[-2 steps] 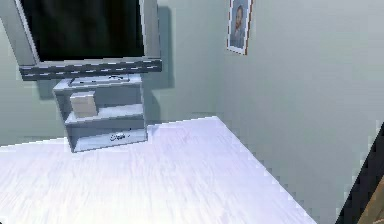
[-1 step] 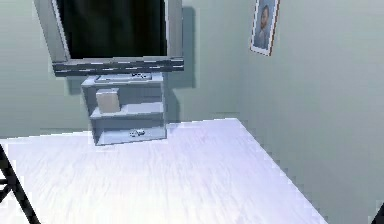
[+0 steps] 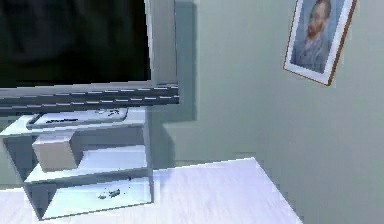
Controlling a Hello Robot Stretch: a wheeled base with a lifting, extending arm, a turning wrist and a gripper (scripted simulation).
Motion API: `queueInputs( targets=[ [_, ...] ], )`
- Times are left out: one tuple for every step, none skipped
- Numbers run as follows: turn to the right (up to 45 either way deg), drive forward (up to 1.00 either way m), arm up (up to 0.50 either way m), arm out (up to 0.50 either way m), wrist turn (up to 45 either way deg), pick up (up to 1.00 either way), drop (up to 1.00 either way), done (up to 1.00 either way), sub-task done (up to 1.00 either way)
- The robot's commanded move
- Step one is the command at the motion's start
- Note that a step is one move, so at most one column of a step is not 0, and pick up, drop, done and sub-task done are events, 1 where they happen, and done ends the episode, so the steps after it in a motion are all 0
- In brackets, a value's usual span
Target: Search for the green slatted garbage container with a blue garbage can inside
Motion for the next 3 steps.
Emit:
queueInputs(
  targets=[
    [-12.0, 0.00, 0.00, 0.00, 0.0, 0.00, 0.00, 0.00, 0.00],
    [0.0, 0.05, 0.00, 0.00, 0.0, 0.00, 0.00, 0.00, 0.00],
    [-45.0, 0.00, 0.00, 0.00, 0.0, 0.00, 0.00, 0.00, 0.00]
  ],
)
